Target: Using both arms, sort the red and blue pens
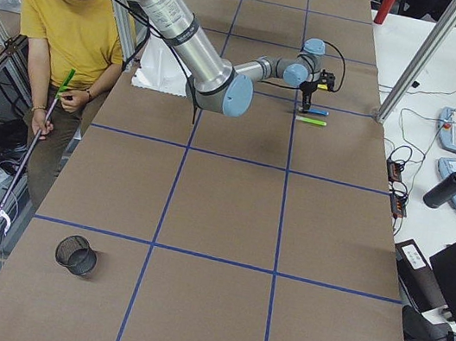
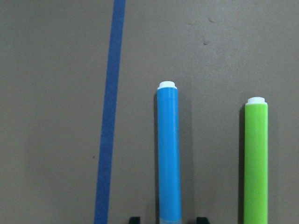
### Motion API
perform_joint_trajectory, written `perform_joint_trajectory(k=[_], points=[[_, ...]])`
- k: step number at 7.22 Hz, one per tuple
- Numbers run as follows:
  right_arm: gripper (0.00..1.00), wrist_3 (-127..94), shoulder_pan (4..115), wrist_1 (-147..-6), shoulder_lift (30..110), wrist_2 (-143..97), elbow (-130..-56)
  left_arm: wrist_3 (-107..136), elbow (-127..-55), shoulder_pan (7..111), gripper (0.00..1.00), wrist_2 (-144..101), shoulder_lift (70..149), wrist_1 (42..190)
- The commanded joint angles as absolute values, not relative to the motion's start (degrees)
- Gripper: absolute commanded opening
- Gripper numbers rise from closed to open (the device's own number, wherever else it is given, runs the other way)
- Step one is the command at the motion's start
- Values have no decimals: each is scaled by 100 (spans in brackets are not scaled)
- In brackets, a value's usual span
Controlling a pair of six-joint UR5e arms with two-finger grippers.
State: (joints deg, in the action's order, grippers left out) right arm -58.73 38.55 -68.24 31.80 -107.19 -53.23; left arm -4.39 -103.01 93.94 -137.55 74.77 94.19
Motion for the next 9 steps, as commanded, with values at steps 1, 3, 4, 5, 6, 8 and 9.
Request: perform_joint_trajectory(k=[1,3,4,5,6,8,9], points=[[39,-5871,3823,-6829,3182,-10714,-5317,-439,-10301,9387,100,-13755,7479,9413],[39,-5854,3823,-6838,3182,-10714,-5317,-439,-10301,9387,100,-13755,7479,9422],[33,-5854,3823,-6847,3182,-10714,-5317,-439,-10301,9387,100,-13755,7479,9422],[7,-5854,3823,-6847,3173,-10714,-5326,-439,-10301,9387,100,-13755,7479,9413],[0,-5836,3823,-6855,3173,-10714,-5344,-439,-10301,9387,100,-13755,7479,9422],[0,-5818,3823,-6855,3121,-10714,-5414,-439,-10301,9387,100,-13755,7479,9422],[0,-5871,3841,-6864,3059,-10714,-5536,-439,-10301,9387,100,-13755,7479,9413]])
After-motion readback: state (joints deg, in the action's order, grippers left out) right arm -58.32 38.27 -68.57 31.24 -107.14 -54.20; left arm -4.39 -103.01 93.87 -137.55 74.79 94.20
